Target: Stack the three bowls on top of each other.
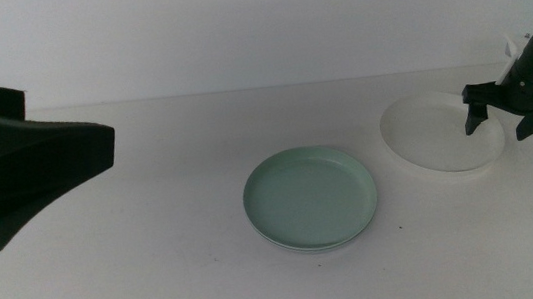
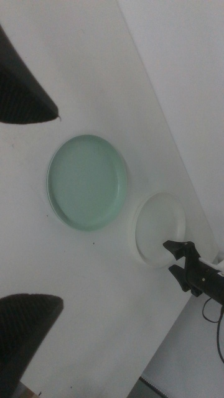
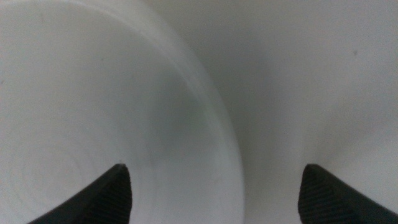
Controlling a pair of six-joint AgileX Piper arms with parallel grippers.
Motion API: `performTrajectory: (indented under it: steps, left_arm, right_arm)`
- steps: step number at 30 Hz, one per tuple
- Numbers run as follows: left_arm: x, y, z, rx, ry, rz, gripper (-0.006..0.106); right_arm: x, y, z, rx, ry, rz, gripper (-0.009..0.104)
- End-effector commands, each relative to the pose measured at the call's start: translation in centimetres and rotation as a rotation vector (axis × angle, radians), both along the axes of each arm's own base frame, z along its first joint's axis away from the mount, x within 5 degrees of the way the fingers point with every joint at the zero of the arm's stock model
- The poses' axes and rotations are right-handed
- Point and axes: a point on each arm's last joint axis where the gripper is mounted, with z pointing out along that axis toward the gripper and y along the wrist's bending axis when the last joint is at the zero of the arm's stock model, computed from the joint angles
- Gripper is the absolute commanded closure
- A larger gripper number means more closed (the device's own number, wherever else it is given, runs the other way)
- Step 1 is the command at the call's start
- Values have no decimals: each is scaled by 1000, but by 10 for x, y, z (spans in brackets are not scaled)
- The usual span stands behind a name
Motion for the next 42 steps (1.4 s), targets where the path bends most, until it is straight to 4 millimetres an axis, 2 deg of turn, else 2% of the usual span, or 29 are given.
performTrajectory:
  steps: [1, 9, 11, 12, 13, 17, 20, 23, 25, 30, 32, 34, 36, 42]
  left_arm:
    - [0, 0, 0, -7, -2, 4, 7]
    - [0, 0, 0, -7, -2, 4, 7]
    - [0, 0, 0, -7, -2, 4, 7]
    - [0, 0, 0, -7, -2, 4, 7]
    - [0, 0, 0, -7, -2, 4, 7]
    - [0, 0, 0, -7, -2, 4, 7]
    - [0, 0, 0, -4, -5, 2, 7]
    - [0, 0, 0, -4, -5, 2, 7]
    - [0, 0, 0, -4, -5, 2, 7]
    - [0, 0, 0, -5, -4, 3, 7]
    - [0, 0, 0, -5, -4, 3, 7]
    - [0, 0, 0, -5, -4, 3, 7]
    - [0, 0, 0, -5, -4, 3, 7]
    - [0, 0, 0, -5, -4, 3, 7]
  right_arm:
    - [3, -5, 2, -10, -33, -11, 28]
    - [6, -5, -11, -4, -30, -17, 41]
    - [8, -6, -11, -12, -47, -16, 54]
    - [9, -6, -10, -12, -58, -19, 64]
    - [7, -6, -2, -9, -61, -33, 97]
    - [0, -5, 30, -8, -83, -28, 97]
    - [-13, 3, 72, 19, -141, -42, 97]
    - [-35, 29, 104, 91, -211, -19, 97]
    - [-49, 52, 114, 121, -266, 10, 97]
    - [-71, 115, 119, 175, -268, 90, 97]
    - [-74, 142, 114, 179, -269, 155, 97]
    - [-75, 161, 105, 188, -258, 179, 97]
    - [-73, 169, 93, 193, -228, 171, 97]
    - [-70, 173, 60, 177, -109, 179, 97]
